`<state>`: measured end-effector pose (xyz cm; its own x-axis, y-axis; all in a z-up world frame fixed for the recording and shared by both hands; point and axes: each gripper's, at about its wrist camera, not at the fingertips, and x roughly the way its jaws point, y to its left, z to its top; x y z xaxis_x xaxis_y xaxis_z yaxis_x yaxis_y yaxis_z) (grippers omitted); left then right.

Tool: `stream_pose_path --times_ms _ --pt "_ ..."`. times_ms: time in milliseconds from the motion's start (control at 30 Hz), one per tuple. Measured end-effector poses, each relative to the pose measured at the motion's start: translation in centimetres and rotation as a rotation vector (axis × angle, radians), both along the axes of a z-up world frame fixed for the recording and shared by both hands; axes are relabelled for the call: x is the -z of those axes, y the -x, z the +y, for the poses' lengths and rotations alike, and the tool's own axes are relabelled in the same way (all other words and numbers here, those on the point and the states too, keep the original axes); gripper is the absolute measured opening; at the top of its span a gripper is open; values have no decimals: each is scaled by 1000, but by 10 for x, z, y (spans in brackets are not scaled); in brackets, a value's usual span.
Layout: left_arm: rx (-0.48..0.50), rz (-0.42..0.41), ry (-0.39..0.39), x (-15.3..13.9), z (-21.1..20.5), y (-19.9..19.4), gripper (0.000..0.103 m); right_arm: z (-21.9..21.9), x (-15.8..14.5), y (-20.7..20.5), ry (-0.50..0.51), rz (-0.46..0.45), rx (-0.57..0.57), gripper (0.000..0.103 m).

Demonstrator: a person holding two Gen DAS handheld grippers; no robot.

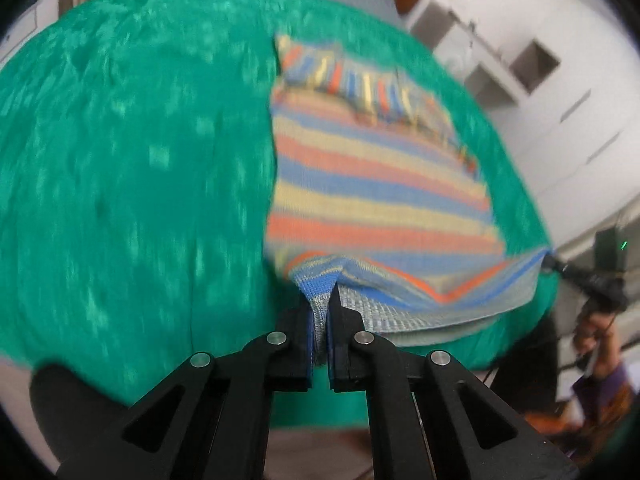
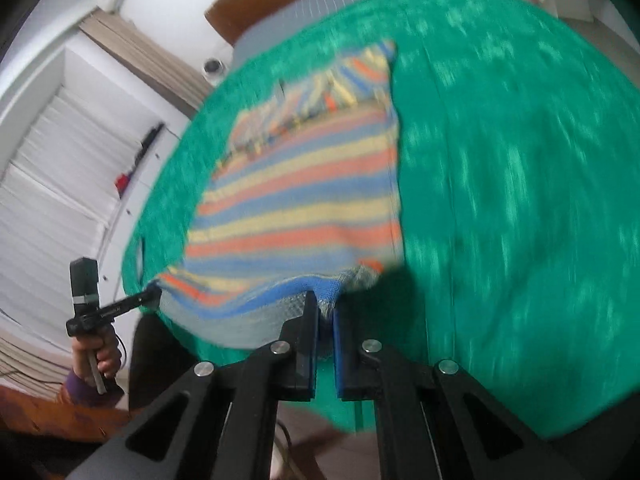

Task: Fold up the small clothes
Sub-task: 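Grasp the hem with both grippers and fold it up onto the collar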

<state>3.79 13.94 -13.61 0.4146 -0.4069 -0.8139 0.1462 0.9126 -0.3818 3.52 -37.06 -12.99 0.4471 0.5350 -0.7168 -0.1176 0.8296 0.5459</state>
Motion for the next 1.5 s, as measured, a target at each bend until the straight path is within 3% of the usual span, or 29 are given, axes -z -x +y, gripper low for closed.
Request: stream_pose_path --times_ms 200,300,433,600,700,733,767,800,833,900,1000,1100,1167,1233,1300,1333,1400,1500 --pt "-67 -95 -9 -17 -4 -129 3 3 -15 -123 63 -105 14 6" --pt "-93 -89 -25 -11 -13 -197 3 -2 -9 -186 71 -104 41 6" --pt "-116 -67 -41 -1 -19 -258 3 -7 1 -268 71 -88 72 6" --pt "-154 -50 -94 23 -31 -333 4 -10 22 -340 102 -71 87 6" --pt "-225 -34 -127 33 -30 -358 23 -8 40 -375 89 -77 107 9" --pt "-266 -21 -143 34 -25 -364 47 -6 43 -381 124 -66 116 16" --pt "-294 -31 -142 31 -18 -363 62 -6 42 -384 168 -60 127 22" --pt "-325 -62 -127 25 -8 -356 66 -7 37 -380 172 -78 131 32" --pt "-330 -82 -115 21 -3 -351 69 -9 31 -376 173 -98 131 33" --pt "-296 -119 -102 10 8 -329 70 -7 15 -359 187 -131 79 33" --pt "-155 -131 -96 5 -1 -298 71 14 19 -352 141 -17 -99 33" --pt "57 -33 -85 21 -39 -294 72 53 43 -367 113 129 -226 33" --pt "129 8 -124 30 -62 -299 72 79 61 -397 108 182 -232 33" --pt "120 -18 -170 27 -75 -300 72 89 57 -427 54 92 -148 33" --pt "87 -26 -114 20 -69 -303 73 85 33 -436 -1 -64 -41 33" --pt "80 -31 -78 16 -64 -305 78 82 24 -434 -31 -95 -18 33" --pt "109 -53 -47 14 -61 -300 88 78 8 -425 -65 -125 -32 34" --pt "187 -40 -87 27 -73 -298 90 82 -3 -391 24 -131 -150 36"
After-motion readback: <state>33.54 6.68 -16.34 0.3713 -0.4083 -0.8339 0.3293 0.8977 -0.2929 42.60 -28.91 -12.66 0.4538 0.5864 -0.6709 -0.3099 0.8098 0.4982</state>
